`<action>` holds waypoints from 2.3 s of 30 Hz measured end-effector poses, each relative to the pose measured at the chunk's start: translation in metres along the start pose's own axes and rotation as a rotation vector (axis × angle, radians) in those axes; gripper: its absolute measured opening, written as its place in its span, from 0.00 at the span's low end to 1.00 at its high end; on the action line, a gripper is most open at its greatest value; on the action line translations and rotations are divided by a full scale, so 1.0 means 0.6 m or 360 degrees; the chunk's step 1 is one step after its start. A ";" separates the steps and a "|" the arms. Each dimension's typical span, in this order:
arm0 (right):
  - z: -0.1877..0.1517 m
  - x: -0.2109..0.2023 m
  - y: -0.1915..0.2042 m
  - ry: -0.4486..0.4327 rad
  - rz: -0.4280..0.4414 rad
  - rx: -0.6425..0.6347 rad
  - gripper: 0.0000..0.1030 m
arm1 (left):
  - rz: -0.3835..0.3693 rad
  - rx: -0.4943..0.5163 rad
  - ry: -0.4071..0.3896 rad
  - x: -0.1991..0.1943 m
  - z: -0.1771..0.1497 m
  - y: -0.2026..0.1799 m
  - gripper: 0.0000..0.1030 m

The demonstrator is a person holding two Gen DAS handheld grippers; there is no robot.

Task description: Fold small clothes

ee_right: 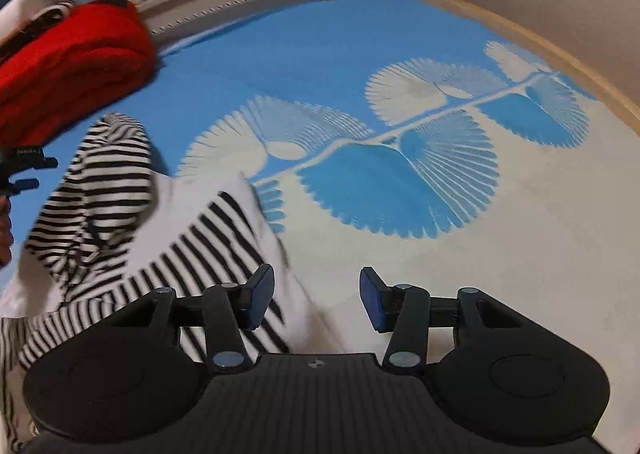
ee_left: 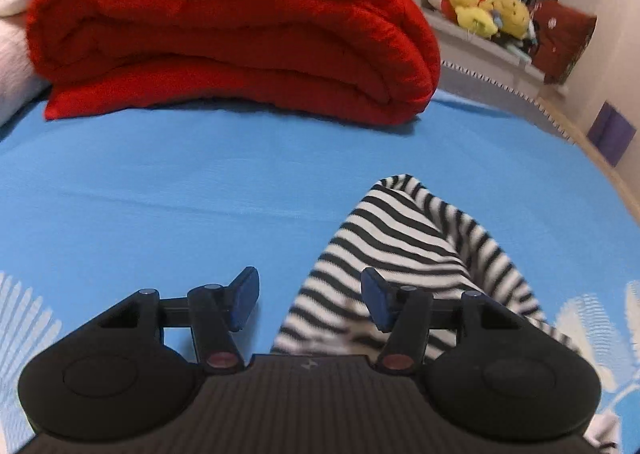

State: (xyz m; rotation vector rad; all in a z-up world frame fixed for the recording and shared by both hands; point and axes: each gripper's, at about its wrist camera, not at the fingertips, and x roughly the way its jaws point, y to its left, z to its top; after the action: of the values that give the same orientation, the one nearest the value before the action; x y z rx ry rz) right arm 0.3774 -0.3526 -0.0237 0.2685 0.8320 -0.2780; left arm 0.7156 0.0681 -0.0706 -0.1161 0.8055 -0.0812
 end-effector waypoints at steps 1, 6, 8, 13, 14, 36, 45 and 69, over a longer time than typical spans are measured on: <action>-0.001 0.003 -0.001 0.0012 -0.0008 -0.0003 0.44 | 0.0010 0.0015 0.0009 0.014 0.004 -0.003 0.60; -0.003 0.016 0.004 0.0057 -0.0113 -0.0085 0.36 | 0.0044 0.0102 0.0085 0.075 0.023 -0.019 0.60; -0.004 0.024 0.008 0.0094 -0.0136 -0.0100 0.34 | 0.0044 0.0145 0.0109 0.084 0.022 -0.026 0.42; 0.003 0.012 0.020 0.0064 -0.0090 -0.0103 0.34 | -0.0115 0.0336 0.0013 0.006 0.005 -0.058 0.01; 0.006 0.006 0.021 0.0051 -0.0077 -0.0095 0.34 | -0.0162 0.0363 -0.0030 -0.025 -0.002 -0.064 0.01; -0.009 -0.047 0.062 0.0053 0.0525 0.0149 0.43 | -0.0375 0.0096 0.0047 -0.507 -0.359 -0.015 0.54; -0.046 0.015 0.116 0.0383 0.0749 0.0292 0.46 | -0.0250 -0.0888 0.0399 -0.397 -0.377 0.096 0.47; -0.058 0.022 0.041 0.0439 0.0559 0.0341 0.06 | -0.0374 -0.1003 0.0659 -0.346 -0.432 0.082 0.46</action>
State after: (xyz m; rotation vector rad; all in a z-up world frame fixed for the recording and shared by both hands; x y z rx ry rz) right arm 0.3704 -0.3199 -0.0528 0.6569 1.0097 0.0019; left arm 0.3865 0.1222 -0.1071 -0.8111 1.2082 -0.0713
